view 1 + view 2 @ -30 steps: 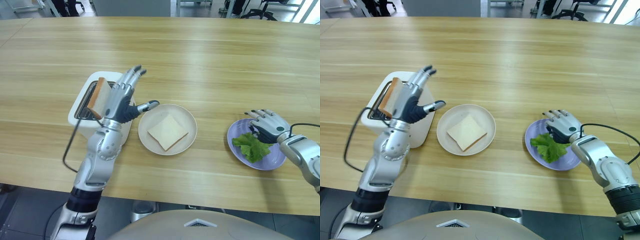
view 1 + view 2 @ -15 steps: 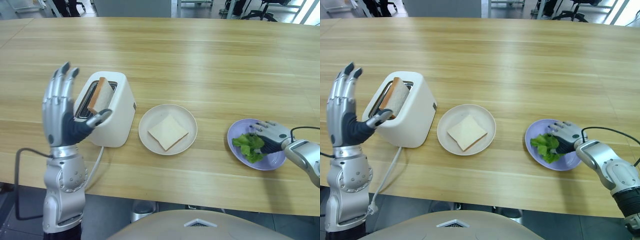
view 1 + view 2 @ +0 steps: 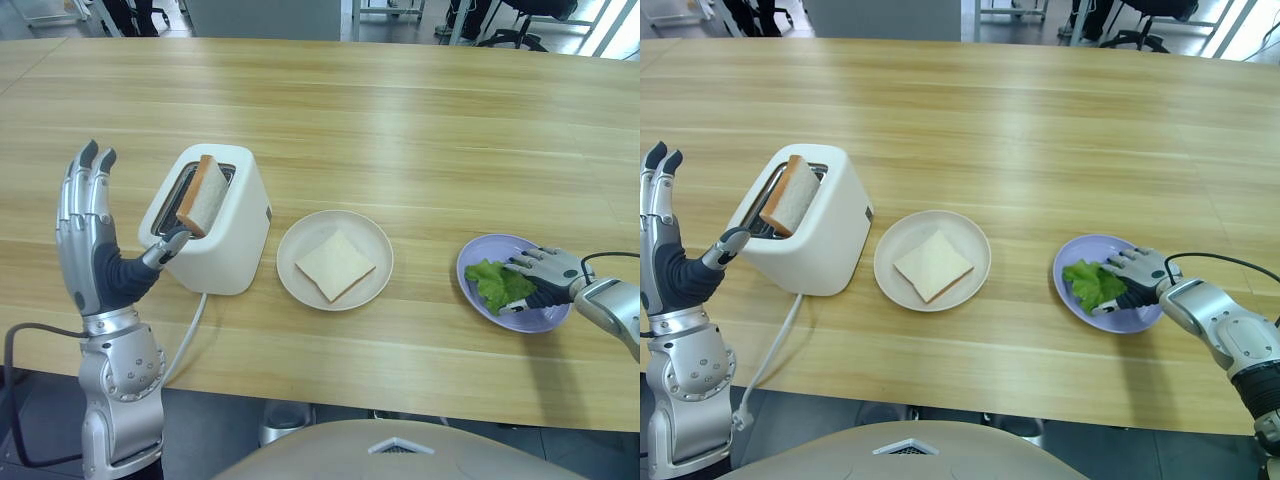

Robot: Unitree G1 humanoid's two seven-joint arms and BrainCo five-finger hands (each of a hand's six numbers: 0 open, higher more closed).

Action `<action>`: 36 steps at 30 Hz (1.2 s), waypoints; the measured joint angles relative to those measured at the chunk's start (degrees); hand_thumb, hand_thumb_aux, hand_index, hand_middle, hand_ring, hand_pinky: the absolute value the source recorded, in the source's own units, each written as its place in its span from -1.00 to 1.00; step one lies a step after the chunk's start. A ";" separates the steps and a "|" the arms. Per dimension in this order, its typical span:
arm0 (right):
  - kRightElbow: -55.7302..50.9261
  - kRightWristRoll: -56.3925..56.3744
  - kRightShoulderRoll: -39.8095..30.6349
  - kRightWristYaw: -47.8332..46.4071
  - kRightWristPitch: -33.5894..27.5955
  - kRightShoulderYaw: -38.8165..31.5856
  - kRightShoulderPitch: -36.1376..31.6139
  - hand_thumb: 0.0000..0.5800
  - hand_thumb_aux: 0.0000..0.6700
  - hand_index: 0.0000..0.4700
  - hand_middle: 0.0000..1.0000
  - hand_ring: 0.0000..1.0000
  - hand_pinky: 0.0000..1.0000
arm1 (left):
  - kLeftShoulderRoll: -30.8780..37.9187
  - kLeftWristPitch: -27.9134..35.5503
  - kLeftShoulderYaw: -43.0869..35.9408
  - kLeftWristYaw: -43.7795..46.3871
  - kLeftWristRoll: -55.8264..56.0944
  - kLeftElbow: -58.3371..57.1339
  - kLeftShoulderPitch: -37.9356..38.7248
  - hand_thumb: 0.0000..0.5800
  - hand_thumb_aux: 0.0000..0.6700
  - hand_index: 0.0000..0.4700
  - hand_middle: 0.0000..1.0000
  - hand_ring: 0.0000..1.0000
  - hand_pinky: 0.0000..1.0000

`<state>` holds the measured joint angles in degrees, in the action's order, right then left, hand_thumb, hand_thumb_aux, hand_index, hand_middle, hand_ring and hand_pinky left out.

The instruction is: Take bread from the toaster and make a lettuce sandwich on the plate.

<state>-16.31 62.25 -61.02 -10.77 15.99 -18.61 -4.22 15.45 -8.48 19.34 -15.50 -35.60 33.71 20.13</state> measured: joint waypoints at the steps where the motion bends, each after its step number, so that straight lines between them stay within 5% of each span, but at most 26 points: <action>1: -0.10 0.04 0.00 0.13 -0.01 -0.13 -0.03 -1.00 -1.00 -1.00 -1.00 -1.00 -1.00 | 0.00 -0.01 0.01 0.00 -0.01 0.00 -0.16 -1.00 -1.00 -1.00 -1.00 -1.00 -1.00; 2: -0.13 0.07 0.01 0.29 -0.02 -0.37 -0.04 -1.00 -1.00 -1.00 -1.00 -1.00 -1.00 | 0.00 -0.02 0.01 0.00 -0.03 0.00 -0.42 -1.00 -1.00 -1.00 -1.00 -1.00 -1.00; 3: -0.11 0.06 0.04 0.51 -0.08 -0.68 -0.06 1.00 0.97 0.93 -1.00 -1.00 -1.00 | 0.02 -0.03 0.02 0.02 -0.03 0.00 -0.65 -1.00 -1.00 -1.00 -1.00 -1.00 -1.00; 22: 8.16 -9.23 8.06 5.17 -0.31 1.95 2.57 1.00 1.00 0.96 -1.00 -1.00 -1.00 | 1.72 9.65 -2.81 6.06 -3.78 -15.54 -0.51 -1.00 -1.00 -1.00 -1.00 -1.00 -1.00; 36: 22.53 -15.83 10.87 11.31 1.34 12.52 1.96 1.00 1.00 0.96 -1.00 -1.00 -1.00 | 5.87 13.13 -3.04 4.56 -4.26 -19.45 -6.54 -1.00 -1.00 -1.00 -1.00 -1.00 -1.00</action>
<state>6.22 46.43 -50.15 0.55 17.33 -6.09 -2.26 21.32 4.64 16.30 -10.94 -39.86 14.26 13.59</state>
